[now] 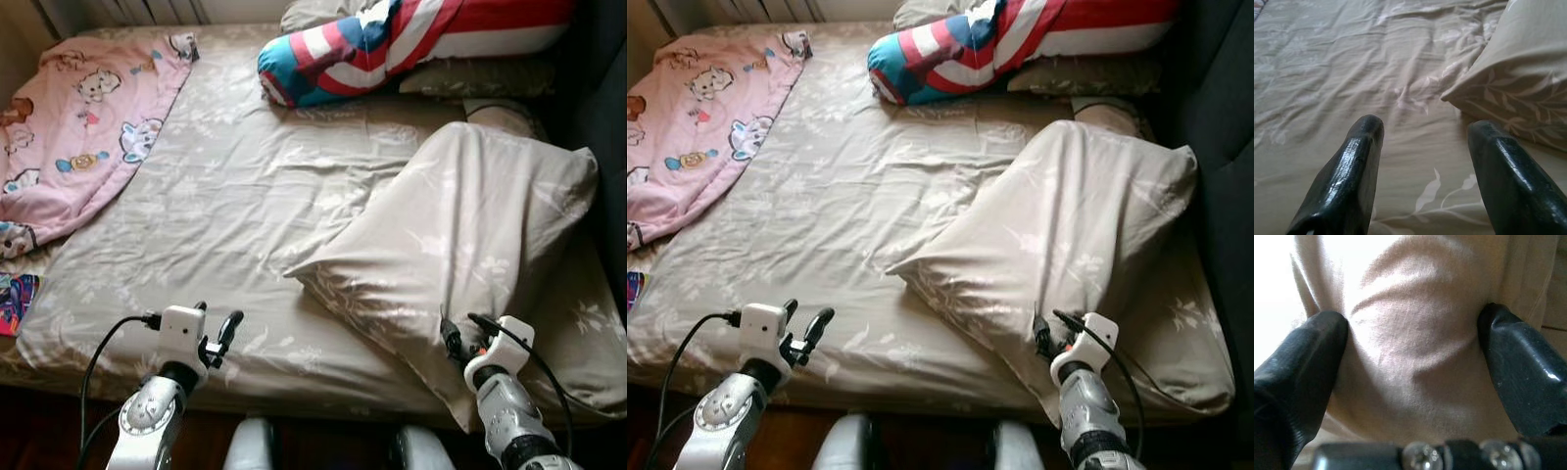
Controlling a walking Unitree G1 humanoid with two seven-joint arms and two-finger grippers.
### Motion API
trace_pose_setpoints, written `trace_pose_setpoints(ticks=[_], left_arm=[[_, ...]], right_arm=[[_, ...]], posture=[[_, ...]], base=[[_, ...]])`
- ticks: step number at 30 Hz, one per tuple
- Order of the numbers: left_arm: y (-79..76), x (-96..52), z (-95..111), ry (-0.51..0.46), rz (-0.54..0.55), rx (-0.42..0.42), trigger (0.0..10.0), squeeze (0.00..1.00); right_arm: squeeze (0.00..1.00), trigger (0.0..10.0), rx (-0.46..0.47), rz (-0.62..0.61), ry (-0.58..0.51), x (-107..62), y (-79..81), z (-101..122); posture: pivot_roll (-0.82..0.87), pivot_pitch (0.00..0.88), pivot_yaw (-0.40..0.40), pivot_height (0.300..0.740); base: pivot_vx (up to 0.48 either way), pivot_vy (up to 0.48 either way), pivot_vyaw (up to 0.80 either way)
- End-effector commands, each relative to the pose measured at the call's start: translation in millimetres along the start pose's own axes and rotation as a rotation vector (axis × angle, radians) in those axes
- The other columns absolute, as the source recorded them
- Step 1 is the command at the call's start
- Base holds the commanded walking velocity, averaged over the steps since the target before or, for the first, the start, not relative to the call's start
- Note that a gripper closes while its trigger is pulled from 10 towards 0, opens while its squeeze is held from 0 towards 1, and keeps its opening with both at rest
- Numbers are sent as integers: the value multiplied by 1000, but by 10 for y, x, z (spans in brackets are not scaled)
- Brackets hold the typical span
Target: Clean up the room
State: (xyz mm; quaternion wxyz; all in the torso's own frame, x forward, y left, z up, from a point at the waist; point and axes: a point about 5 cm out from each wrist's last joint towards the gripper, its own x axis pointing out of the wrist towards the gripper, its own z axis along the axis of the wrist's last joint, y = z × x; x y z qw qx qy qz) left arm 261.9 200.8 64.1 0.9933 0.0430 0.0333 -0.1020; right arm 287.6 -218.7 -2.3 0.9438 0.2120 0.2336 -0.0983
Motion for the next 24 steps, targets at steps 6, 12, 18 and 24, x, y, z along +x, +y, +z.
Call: trace_pose_setpoints(ticks=[6,12,18,24], left_arm=[[20,-115,-31,42,-12,23,10000,0],[-3,-155,-30,52,-23,29,10000,0],[-13,-188,-28,66,-28,30,10000,0],[-24,-221,-49,78,-28,27,10000,0]], right_arm=[[0,10000,-19,44,188,-74,130,-447],[0,0,-2,70,190,-63,268,-491],[0,0,-10,83,197,-63,350,-530],[0,0,-12,69,212,-104,285,-606]], posture=[[137,307,106,657],[144,321,114,657],[146,330,114,657],[143,334,112,657]], base=[[0,0,0],[0,0,0],[0,0,0],[0,0,0]])
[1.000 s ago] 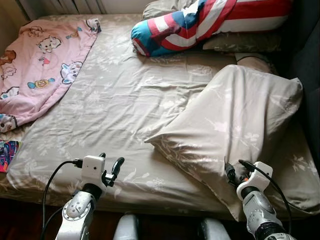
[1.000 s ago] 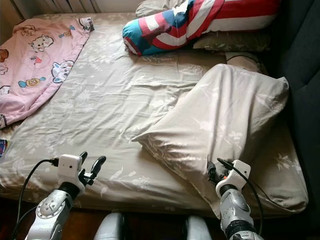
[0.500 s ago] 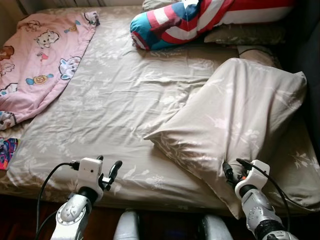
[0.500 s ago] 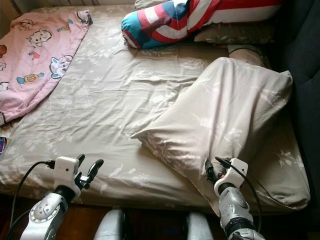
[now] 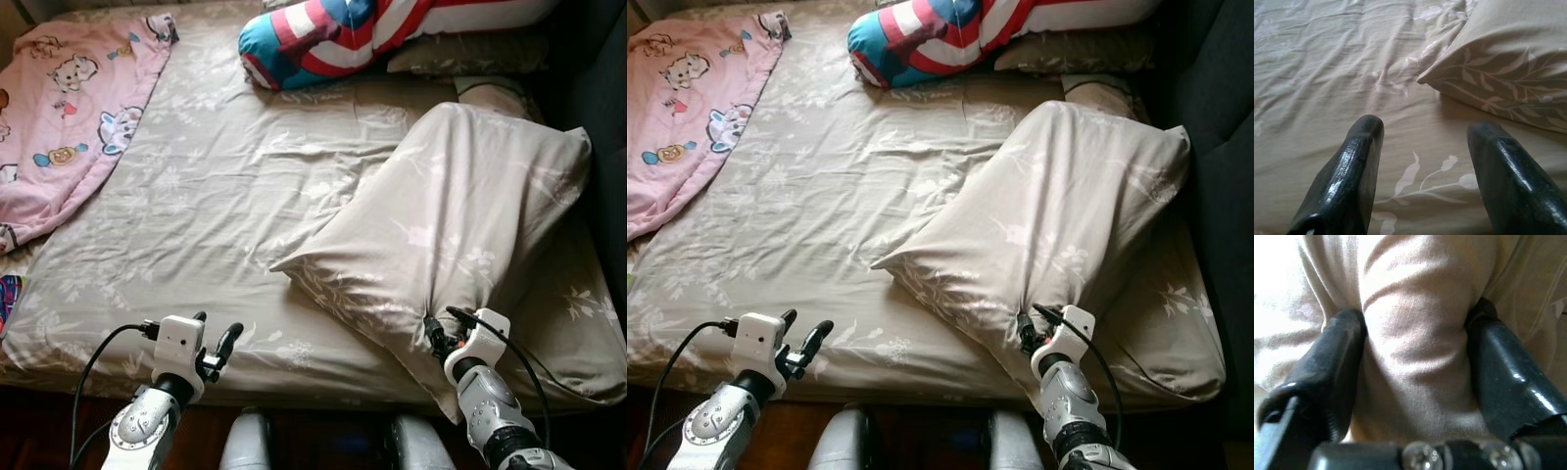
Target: Clean up the room
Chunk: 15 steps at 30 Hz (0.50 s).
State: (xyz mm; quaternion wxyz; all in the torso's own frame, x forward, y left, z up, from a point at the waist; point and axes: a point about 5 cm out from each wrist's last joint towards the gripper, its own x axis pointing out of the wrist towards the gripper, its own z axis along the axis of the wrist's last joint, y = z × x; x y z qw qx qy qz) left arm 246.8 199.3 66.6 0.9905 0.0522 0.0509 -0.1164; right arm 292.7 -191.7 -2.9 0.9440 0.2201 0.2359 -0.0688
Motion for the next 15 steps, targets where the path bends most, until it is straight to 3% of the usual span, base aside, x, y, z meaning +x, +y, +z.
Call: trace_pose_setpoints(ticks=[1,15], left_arm=[[17,-72,-69,42,2,10,10000,0],[17,-59,-94,49,6,7,10000,0]], right_arm=[[0,0,-7,11,194,-117,39,-503],[0,0,-3,14,180,-112,70,-499]], posture=[[143,334,112,657],[138,330,106,657]], base=[[0,0,0],[0,0,0]])
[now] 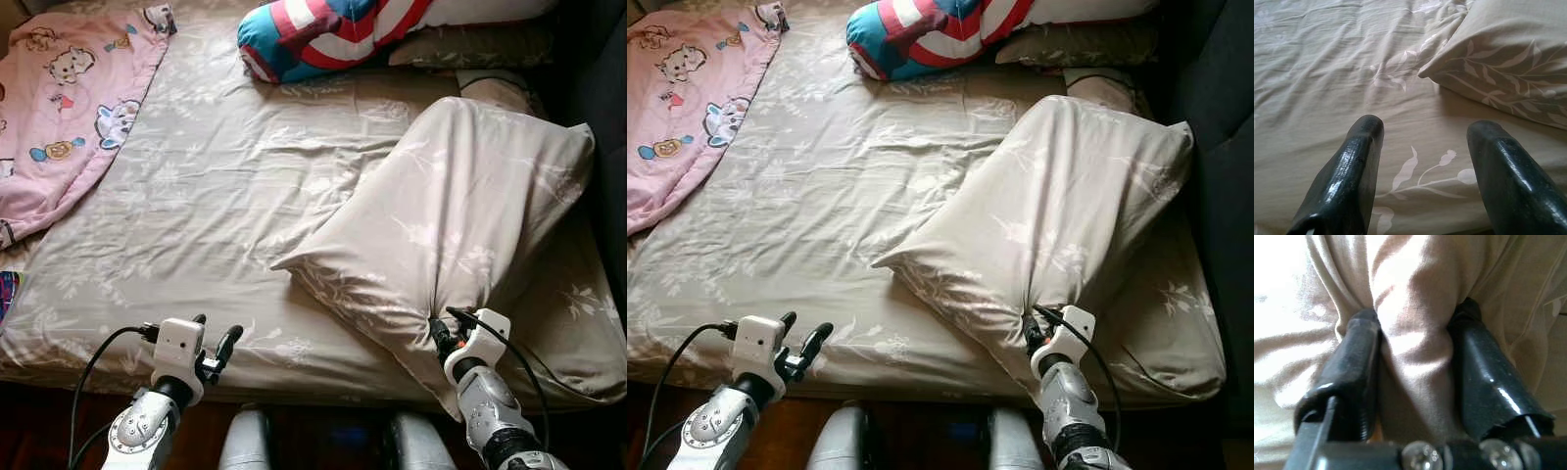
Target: Clean up the room
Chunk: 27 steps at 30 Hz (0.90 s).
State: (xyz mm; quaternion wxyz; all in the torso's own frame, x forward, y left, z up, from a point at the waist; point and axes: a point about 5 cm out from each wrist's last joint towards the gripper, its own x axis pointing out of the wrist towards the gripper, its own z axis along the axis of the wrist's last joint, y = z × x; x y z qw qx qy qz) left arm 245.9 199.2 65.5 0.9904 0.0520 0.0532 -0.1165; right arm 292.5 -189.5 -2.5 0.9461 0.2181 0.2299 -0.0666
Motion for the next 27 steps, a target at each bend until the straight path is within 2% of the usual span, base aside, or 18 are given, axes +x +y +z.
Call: trace_pose_setpoints(ticks=[1,8,14,20,23,27], left_arm=[[22,-50,-83,44,7,8,10000,0],[10,-21,-88,43,11,4,10000,0],[-17,34,-99,39,15,-3,10000,0],[-33,122,-97,28,22,-10,10000,0],[-32,141,-95,26,24,-11,10000,0],[-13,172,-97,21,35,-13,10000,0]], right_arm=[[0,0,2,10,190,-111,58,-486],[0,0,0,-7,173,-109,32,-459],[0,0,-5,-86,138,-128,-119,-401],[0,0,-44,-240,16,-151,-454,-83],[0,0,-61,-284,-11,-164,-540,5],[0,0,-125,-474,-213,-301,-932,575]], posture=[[137,329,105,657],[127,322,98,657],[108,306,89,657],[75,276,74,657],[72,269,72,657],[40,253,66,657]], base=[[0,0,0],[0,0,0],[0,0,0],[0,0,0],[0,0,0],[0,0,0]])
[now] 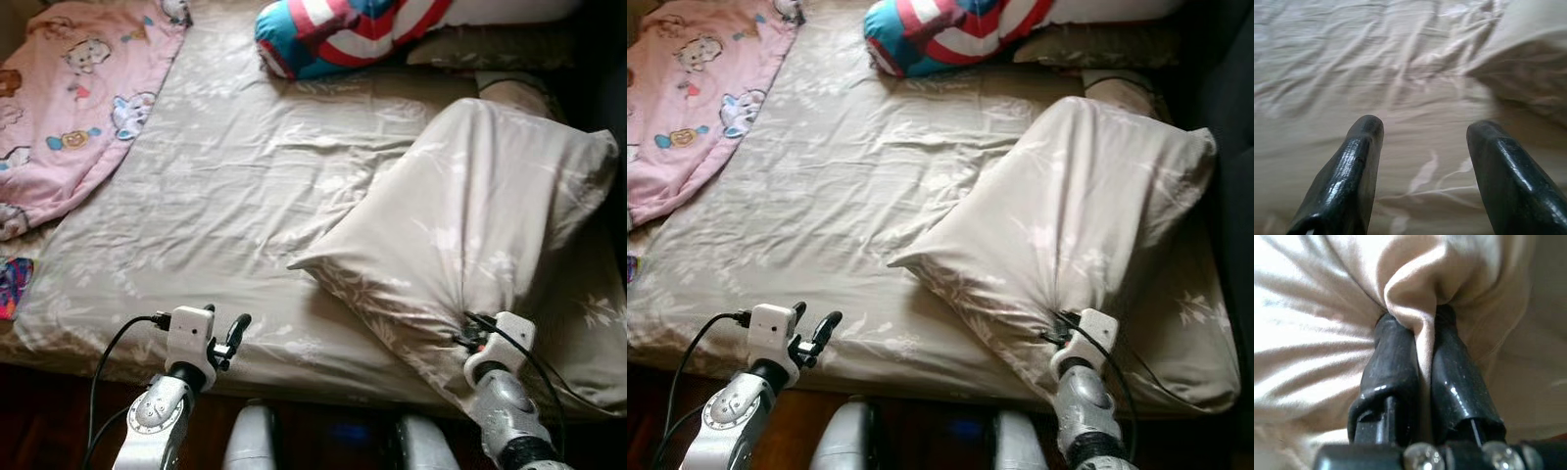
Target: Clean up the room
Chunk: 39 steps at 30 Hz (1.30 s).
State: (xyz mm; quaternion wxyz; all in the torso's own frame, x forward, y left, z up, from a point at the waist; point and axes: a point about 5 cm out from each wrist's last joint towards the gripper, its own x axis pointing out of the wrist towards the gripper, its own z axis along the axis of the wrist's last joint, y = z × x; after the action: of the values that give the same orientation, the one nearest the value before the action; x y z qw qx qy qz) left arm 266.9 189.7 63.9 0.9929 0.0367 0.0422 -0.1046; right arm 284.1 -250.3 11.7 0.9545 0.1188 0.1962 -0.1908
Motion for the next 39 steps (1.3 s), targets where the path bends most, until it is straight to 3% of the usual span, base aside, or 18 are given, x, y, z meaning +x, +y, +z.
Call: trace_pose_setpoints(ticks=[1,2,3,4,11,17,22,23,24,29,30,31,33,35,36,37,38,39], left_arm=[[35,-56,-109,45,12,17,10000,0],[34,-46,-113,45,13,16,10000,0],[35,-27,-116,42,15,14,10000,0],[35,-27,-116,42,15,14,10000,0],[46,-10,-116,34,15,13,10000,0],[39,-7,-128,36,8,16,10000,0],[17,-4,-144,40,1,16,10000,0],[12,0,-146,41,0,16,10000,0],[9,2,-146,42,0,16,10000,0],[0,9,-147,40,-2,15,10000,0],[-1,9,-147,40,-2,14,10000,0],[-1,9,-148,40,-2,14,10000,0],[-1,10,-149,40,-1,13,10000,0],[-5,13,-155,40,4,5,10000,0],[-9,17,-160,39,10,-10,10000,0],[-9,17,-160,39,10,-10,10000,0],[-16,33,-168,35,33,-55,10000,0],[-19,48,-169,31,52,-89,10000,0]], right_arm=[[0,0,-1,-212,-63,-28,-476,181],[0,0,-3,-276,-102,-41,-632,305],[0,0,-6,-385,-157,-86,-900,502],[0,0,-6,-385,-157,-86,-900,502],[0,0,-58,-712,-236,-380,-1738,929],[0,0,-88,-840,-261,-557,-2044,1108],[0,0,-114,-776,-209,-475,-1945,1050],[0,6078,-111,-739,-185,-426,-1868,988],[0,10000,-109,-728,-177,-410,-1842,964],[0,10000,-71,-592,-175,-290,-1579,869],[137,10000,-73,-564,-182,-274,-1545,873],[1000,10000,-80,-529,-198,-256,-1498,889],[1000,10000,-95,-481,-209,-230,-1436,902],[1000,10000,-161,-284,-236,-148,-1172,917],[929,10000,-200,-207,-267,-130,-1039,934],[929,10000,-200,-207,-267,-130,-1039,934],[0,10000,-200,-109,-289,-105,-830,896],[0,10000,-192,-49,-307,-102,-671,858]], posture=[[40,253,66,657],[33,249,64,657],[30,247,64,657],[30,247,64,657],[14,248,67,657],[9,257,73,657],[5,260,74,657],[9,260,75,657],[9,260,75,657],[16,261,76,657],[14,262,75,657],[14,262,75,657],[12,262,74,657],[10,261,70,657],[9,261,69,657],[9,261,69,657],[-1,257,64,657],[-1,255,63,657]], base=[[0,0,0],[0,0,0],[0,0,0],[0,0,0],[0,0,0],[0,0,0],[0,0,0],[0,0,0],[0,0,0],[0,0,0],[0,0,0],[0,0,0],[0,0,0],[0,0,0],[0,0,0],[0,0,0],[0,0,0],[0,0,0]])
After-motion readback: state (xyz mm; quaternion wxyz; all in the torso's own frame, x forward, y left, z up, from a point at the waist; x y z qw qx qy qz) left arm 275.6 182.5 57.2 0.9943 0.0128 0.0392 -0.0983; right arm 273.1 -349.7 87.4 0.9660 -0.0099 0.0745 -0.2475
